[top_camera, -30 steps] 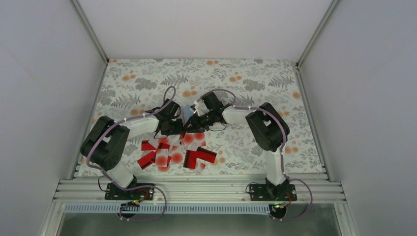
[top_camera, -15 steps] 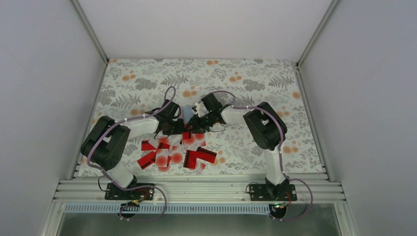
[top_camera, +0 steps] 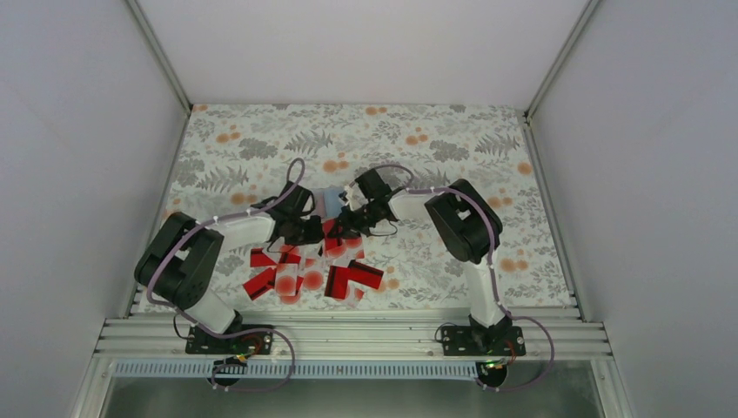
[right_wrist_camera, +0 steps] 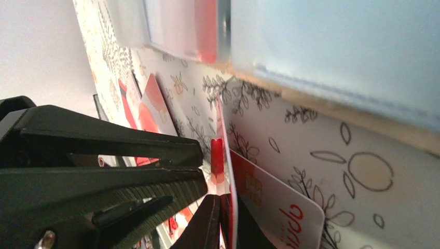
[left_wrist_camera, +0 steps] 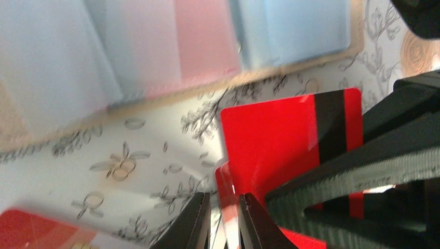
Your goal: Put the credit cards into the card holder
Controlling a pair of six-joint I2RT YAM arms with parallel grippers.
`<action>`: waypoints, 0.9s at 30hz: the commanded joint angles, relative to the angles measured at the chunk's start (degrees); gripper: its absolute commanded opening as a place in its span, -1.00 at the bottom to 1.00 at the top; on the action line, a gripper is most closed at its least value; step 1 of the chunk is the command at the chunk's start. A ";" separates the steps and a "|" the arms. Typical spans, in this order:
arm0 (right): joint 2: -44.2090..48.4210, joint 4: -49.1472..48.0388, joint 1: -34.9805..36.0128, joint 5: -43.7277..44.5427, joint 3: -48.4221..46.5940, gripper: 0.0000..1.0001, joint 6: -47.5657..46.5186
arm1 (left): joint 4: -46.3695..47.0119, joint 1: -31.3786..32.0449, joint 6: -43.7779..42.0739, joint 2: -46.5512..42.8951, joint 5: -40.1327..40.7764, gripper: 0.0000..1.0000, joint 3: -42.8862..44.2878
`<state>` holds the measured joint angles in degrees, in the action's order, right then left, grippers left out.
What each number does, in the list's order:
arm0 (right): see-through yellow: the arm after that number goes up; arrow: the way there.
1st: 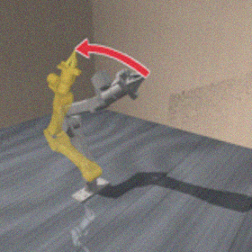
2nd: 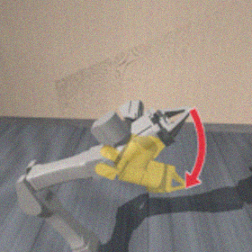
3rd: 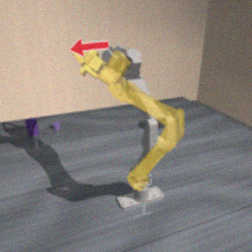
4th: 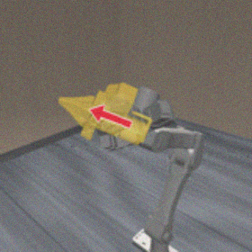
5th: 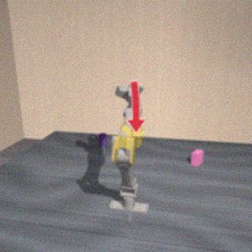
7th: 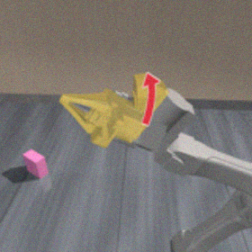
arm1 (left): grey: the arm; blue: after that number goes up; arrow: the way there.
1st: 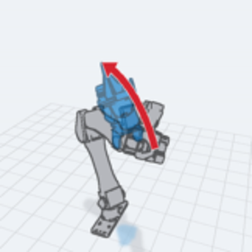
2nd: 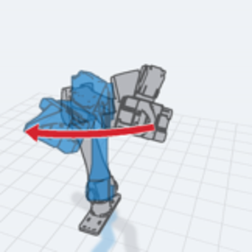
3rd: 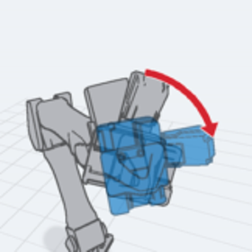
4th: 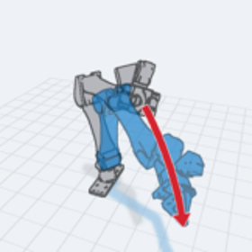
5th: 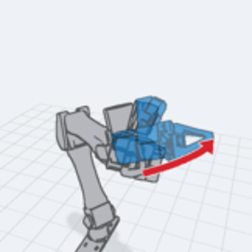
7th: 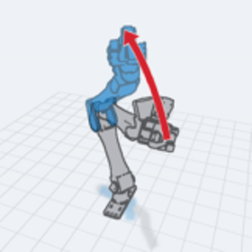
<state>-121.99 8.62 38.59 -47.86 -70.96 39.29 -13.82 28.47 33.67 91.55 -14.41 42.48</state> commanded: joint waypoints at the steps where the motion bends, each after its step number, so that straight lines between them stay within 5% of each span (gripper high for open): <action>1: 0.02 -4.07 -1.63 -5.00 3.45 -0.92 -0.92 | -4.91 -0.75 0.52 -3.26 -0.84 -0.66 -1.96; 9: 1.27 -7.38 -5.66 -14.99 4.55 -0.92 -2.67 | -10.25 -1.81 1.08 -11.25 -0.98 -0.50 0.55; 21: 10.94 -1.72 -8.67 -19.76 -1.69 -0.92 4.21 | -10.47 -4.38 3.56 -25.22 -13.63 0.27 7.31; 27: 15.51 -0.57 -9.31 -21.23 -6.33 -0.92 8.78 | -3.09 -7.84 10.07 -27.77 -21.77 0.29 9.20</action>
<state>-109.95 6.66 30.00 -66.52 -73.82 43.79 -22.59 22.59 38.68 65.30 -28.56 50.11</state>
